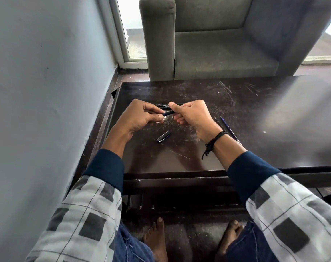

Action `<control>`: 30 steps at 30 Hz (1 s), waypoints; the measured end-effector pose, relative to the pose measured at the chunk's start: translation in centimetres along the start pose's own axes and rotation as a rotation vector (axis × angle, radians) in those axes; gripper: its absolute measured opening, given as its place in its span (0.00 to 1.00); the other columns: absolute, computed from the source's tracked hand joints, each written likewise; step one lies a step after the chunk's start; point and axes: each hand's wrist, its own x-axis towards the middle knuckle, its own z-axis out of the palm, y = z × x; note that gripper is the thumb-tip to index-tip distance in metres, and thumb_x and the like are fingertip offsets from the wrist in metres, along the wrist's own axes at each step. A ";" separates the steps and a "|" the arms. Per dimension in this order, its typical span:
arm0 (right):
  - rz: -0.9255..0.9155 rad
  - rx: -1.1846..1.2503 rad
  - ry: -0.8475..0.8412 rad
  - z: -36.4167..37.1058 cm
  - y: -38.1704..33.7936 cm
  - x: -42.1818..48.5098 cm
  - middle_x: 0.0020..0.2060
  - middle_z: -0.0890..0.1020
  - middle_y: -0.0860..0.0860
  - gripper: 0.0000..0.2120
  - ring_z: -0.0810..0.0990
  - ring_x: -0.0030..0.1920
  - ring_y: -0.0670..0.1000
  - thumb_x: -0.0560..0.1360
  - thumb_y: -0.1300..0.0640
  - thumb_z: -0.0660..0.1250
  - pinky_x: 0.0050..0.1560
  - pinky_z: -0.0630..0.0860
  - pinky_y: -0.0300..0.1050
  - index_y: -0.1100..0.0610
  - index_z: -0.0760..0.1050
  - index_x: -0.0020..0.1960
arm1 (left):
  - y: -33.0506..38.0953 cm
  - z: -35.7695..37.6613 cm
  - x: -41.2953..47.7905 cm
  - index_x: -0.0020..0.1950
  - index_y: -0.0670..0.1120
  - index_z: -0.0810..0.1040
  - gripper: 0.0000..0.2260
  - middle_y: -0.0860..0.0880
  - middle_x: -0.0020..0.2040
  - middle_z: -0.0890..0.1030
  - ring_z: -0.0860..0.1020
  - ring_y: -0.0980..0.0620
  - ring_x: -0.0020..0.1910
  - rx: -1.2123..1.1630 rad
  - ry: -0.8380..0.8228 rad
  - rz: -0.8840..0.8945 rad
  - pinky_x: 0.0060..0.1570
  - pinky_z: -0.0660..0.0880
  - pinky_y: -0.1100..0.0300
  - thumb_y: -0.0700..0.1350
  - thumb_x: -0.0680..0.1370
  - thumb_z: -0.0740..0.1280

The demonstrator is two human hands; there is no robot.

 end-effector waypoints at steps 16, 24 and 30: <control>-0.009 0.015 -0.065 -0.4 -0.2 0.0 0.33 0.83 0.55 0.17 0.77 0.30 0.45 0.75 0.51 0.75 0.35 0.78 0.37 0.67 0.83 0.46 | 0.2 -0.3 0.0 0.52 0.42 0.86 0.09 0.48 0.41 0.86 0.80 0.64 0.34 0.009 0.007 0.044 0.35 0.73 0.73 0.36 0.73 0.76; -0.039 -0.031 -0.072 -0.3 -0.2 -0.1 0.29 0.82 0.54 0.15 0.76 0.31 0.50 0.76 0.53 0.74 0.33 0.75 0.39 0.64 0.82 0.37 | 0.0 -0.3 0.1 0.51 0.44 0.87 0.09 0.51 0.40 0.86 0.80 0.65 0.36 0.039 -0.003 0.080 0.37 0.73 0.74 0.37 0.72 0.77; -0.036 -0.020 -0.067 -0.4 -0.3 -0.1 0.32 0.84 0.55 0.20 0.78 0.31 0.47 0.74 0.48 0.75 0.36 0.79 0.40 0.67 0.83 0.44 | -0.1 -0.3 0.1 0.52 0.44 0.86 0.10 0.50 0.41 0.86 0.80 0.66 0.35 0.036 0.004 0.088 0.37 0.72 0.74 0.37 0.72 0.77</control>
